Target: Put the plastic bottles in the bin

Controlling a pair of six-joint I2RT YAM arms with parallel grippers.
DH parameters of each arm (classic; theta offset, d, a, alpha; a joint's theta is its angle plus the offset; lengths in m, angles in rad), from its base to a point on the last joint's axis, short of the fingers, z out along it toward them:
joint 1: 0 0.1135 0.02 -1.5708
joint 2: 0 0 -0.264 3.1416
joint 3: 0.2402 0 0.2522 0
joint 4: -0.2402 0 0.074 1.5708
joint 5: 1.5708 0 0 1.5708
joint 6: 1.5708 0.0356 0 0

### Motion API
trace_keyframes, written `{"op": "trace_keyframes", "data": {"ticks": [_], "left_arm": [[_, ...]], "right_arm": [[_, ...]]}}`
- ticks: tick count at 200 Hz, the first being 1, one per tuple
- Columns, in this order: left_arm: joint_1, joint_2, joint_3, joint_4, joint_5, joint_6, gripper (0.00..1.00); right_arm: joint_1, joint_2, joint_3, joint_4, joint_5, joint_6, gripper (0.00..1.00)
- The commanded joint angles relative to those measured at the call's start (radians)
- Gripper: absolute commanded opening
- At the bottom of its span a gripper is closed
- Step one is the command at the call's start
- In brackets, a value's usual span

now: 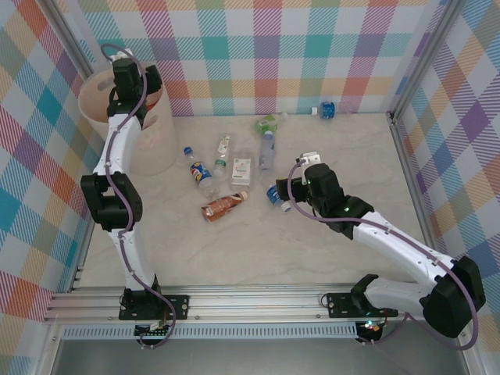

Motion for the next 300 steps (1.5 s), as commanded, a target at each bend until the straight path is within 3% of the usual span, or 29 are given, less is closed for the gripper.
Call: {"op": "trace_keyframes", "data": {"ticks": [1, 134, 208, 261, 300], "left_arm": [[0.019, -0.013, 0.05, -0.003, 0.05, -0.04, 0.84], [0.02, -0.132, 0.119, -0.188, 0.142, -0.178, 1.0], [-0.014, -0.28, 0.107, -0.334, 0.116, -0.298, 1.0], [-0.125, -0.481, -0.104, -0.353, 0.038, -0.37, 1.0], [-0.293, -0.657, -0.388, -0.349, -0.093, -0.466, 1.0]], "right_arm": [[0.004, 0.008, 0.015, 0.028, -0.016, -0.01, 1.0], [0.003, 0.005, 0.006, 0.031, -0.019, 0.033, 1.0], [0.004, 0.002, 0.001, 0.033, -0.001, 0.091, 1.0], [0.003, -0.03, -0.033, 0.051, 0.019, 0.125, 1.0], [0.003, -0.053, -0.059, 0.062, 0.032, 0.174, 1.0]]}}
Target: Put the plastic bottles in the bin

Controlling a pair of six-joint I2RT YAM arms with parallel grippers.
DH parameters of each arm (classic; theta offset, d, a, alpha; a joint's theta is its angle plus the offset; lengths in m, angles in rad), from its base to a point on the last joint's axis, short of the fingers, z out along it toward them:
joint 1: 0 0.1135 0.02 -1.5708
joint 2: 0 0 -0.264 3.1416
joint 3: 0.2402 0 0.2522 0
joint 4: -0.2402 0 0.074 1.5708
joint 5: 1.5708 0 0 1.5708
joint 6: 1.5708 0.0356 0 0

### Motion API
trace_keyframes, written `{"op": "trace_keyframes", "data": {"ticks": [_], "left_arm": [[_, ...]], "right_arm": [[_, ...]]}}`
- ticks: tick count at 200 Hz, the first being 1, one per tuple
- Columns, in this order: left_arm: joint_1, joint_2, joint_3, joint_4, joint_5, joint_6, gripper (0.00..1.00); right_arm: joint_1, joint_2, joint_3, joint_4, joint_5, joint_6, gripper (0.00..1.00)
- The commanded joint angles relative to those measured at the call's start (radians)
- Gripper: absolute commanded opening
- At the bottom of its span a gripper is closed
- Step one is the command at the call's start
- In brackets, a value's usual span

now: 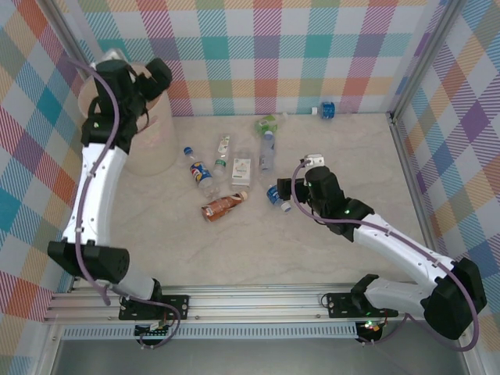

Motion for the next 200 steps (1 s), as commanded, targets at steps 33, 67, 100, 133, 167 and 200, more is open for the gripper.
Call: {"op": "trace_keyframes", "data": {"ticks": [33, 67, 100, 133, 167, 200], "left_arm": [[-0.166, -0.141, -0.305, -0.093, -0.095, -0.177, 1.0], [-0.212, -0.129, -0.461, -0.109, -0.129, -0.22, 1.0], [-0.213, -0.055, -0.48, -0.153, -0.183, -0.22, 1.0], [-0.215, 0.023, -0.503, -0.146, -0.151, -0.253, 1.0], [-0.213, 0.12, -0.494, -0.13, -0.192, -0.251, 1.0], [-0.213, 0.255, -0.424, -0.14, -0.246, -0.236, 1.0]], "right_arm": [[0.003, -0.033, -0.02, 0.022, 0.016, 0.055, 1.0], [0.002, -0.029, -0.016, 0.017, 0.01, 0.078, 1.0], [0.003, -0.02, 0.0, -0.01, 0.003, 0.1, 1.0], [0.002, -0.024, 0.01, -0.035, 0.005, 0.106, 1.0], [0.003, -0.032, 0.008, -0.045, 0.014, 0.101, 1.0], [0.003, -0.035, 0.015, -0.063, 0.012, 0.103, 1.0]]}}
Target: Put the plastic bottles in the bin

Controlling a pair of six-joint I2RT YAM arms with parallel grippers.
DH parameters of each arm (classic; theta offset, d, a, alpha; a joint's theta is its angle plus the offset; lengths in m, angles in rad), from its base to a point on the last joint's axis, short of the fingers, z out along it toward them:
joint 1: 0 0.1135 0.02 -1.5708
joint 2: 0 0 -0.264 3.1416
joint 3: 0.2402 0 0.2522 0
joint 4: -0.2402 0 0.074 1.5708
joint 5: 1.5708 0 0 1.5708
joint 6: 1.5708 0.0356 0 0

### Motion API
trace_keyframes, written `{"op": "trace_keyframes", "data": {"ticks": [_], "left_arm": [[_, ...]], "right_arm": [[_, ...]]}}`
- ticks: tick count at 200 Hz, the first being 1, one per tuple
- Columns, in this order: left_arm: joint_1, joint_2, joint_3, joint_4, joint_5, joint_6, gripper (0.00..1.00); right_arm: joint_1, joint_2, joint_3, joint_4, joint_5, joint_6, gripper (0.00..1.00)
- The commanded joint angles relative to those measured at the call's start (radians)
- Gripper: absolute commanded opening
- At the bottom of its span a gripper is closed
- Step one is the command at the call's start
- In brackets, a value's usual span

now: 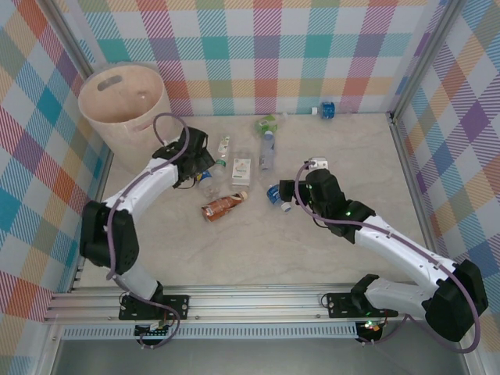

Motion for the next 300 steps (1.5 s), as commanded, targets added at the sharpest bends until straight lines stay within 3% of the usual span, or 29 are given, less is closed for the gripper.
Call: {"op": "trace_keyframes", "data": {"ticks": [1, 41, 81, 139, 207, 300], "left_arm": [[-0.008, 0.071, 0.057, -0.009, -0.067, 0.004, 1.0], [0.002, 0.199, 0.075, 0.049, -0.116, -0.04, 1.0], [0.037, 0.325, 0.165, 0.097, -0.113, 0.003, 0.99], [0.092, 0.446, 0.208, 0.18, -0.022, 0.01, 0.83], [0.097, 0.394, 0.198, 0.232, -0.01, 0.082, 0.6], [0.037, 0.207, 0.146, 0.414, 0.005, 0.315, 0.52]], "right_arm": [[0.003, -0.022, 0.028, -0.019, 0.009, 0.018, 1.0], [0.003, -0.05, 0.013, -0.038, 0.024, 0.022, 1.0], [0.003, -0.079, 0.009, -0.069, 0.038, 0.018, 1.0], [0.003, -0.09, 0.001, -0.073, 0.05, 0.02, 1.0], [0.003, -0.07, 0.01, -0.066, 0.043, 0.016, 1.0], [0.003, -0.065, 0.01, -0.057, 0.038, 0.01, 1.0]]}}
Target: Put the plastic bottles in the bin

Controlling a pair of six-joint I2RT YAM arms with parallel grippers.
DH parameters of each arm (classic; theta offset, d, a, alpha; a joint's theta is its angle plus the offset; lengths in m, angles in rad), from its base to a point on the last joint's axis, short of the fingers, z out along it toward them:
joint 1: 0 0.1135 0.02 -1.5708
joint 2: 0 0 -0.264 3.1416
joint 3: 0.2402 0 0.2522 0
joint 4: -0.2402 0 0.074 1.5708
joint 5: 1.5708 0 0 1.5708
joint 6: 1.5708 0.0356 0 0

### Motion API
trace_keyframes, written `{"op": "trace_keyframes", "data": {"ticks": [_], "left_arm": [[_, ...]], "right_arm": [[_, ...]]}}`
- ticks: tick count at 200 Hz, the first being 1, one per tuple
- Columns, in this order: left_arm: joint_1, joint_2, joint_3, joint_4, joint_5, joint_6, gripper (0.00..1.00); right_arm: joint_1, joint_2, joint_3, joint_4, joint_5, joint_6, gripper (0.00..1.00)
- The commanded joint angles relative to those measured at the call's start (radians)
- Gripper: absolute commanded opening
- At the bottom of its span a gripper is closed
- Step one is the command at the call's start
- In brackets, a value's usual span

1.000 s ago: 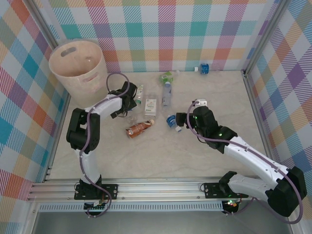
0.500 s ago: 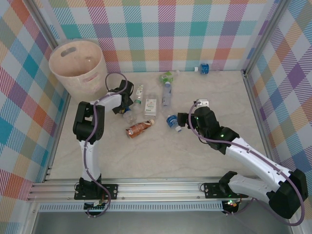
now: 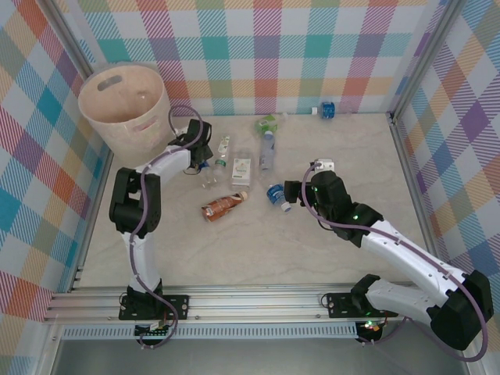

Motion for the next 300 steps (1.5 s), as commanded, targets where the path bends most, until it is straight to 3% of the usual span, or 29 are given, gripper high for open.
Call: {"op": "trace_keyframes", "data": {"ticks": [1, 41, 115, 177, 233, 300], "left_arm": [[-0.029, -0.076, -0.019, 0.083, 0.003, 0.104, 0.52], [-0.072, -0.135, -0.021, 0.125, 0.041, 0.204, 0.52], [-0.096, -0.27, -0.02, 0.189, 0.156, 0.25, 0.52], [-0.095, -0.411, 0.005, 0.189, 0.265, 0.278, 0.53], [-0.095, -0.531, 0.031, 0.182, 0.23, 0.362, 0.53], [-0.077, -0.57, 0.122, 0.204, 0.04, 0.563, 0.53]], "right_arm": [[0.002, 0.005, 0.01, 0.002, 0.012, 0.007, 1.0], [0.003, 0.005, 0.01, 0.003, 0.008, 0.005, 1.0], [0.003, -0.001, 0.01, 0.013, -0.003, 0.005, 1.0], [0.003, -0.066, -0.038, 0.222, -0.265, -0.061, 1.0], [0.002, -0.05, -0.018, 0.248, -0.335, -0.033, 1.0], [0.004, -0.039, -0.005, 0.236, -0.333, -0.011, 1.0]]}}
